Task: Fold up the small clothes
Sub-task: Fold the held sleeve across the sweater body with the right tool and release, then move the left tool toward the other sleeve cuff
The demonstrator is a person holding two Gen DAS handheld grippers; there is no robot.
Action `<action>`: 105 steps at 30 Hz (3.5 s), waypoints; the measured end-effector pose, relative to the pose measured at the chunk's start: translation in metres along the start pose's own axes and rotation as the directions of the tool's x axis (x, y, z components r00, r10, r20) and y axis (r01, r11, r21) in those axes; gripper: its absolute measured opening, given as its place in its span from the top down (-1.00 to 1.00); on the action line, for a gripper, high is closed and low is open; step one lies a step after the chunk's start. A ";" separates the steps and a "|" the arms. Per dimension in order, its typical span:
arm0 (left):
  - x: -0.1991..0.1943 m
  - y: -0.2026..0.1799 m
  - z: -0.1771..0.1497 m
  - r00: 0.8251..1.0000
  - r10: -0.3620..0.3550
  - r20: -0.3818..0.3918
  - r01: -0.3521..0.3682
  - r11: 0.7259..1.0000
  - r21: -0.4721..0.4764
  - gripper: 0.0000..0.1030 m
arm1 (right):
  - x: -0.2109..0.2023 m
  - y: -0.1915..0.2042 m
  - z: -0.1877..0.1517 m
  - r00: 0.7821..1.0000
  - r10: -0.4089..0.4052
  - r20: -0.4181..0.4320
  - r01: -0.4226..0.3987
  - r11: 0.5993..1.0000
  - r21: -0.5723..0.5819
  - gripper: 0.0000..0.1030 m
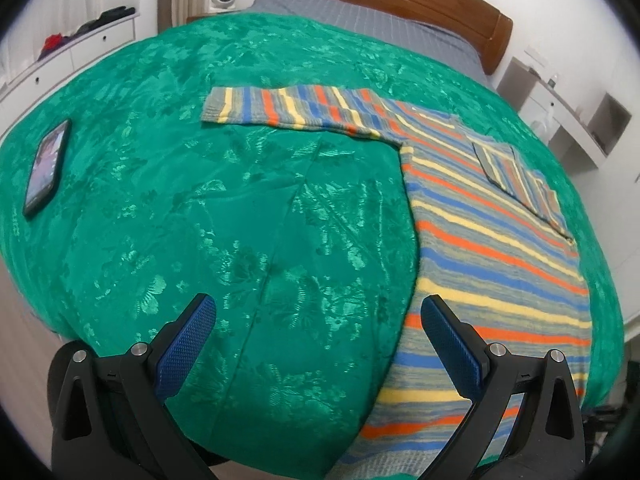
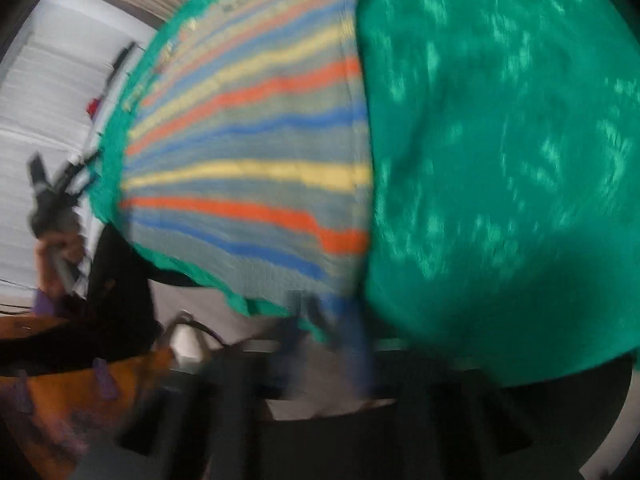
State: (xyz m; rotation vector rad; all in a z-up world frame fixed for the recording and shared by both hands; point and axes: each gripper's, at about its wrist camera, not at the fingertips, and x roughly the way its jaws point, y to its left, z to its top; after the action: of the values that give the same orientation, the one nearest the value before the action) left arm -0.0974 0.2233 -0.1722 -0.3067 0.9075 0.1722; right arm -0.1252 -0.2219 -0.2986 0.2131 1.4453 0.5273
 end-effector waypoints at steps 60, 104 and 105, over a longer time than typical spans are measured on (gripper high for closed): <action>-0.017 -0.011 0.004 0.997 0.074 0.018 -0.076 0.993 0.094 -0.99 | -0.113 0.126 0.050 0.535 -0.718 0.446 0.764 0.636 0.107 -0.57; 0.071 0.057 0.141 0.991 0.072 -0.114 -0.063 0.995 0.078 -0.98 | -0.050 0.167 0.073 0.750 -0.541 0.381 0.607 0.792 -0.071 -0.57; 0.076 0.058 0.143 0.989 0.077 -0.127 -0.068 0.995 0.075 -0.98 | -0.049 0.167 0.074 0.755 -0.537 0.377 0.601 0.796 -0.069 -0.57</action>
State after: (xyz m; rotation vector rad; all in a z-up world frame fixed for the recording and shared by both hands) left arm 0.0393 0.3273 -0.1610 -0.2210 1.0525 0.1883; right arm -0.0902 -0.0867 -0.1710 -0.2834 1.0342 0.1014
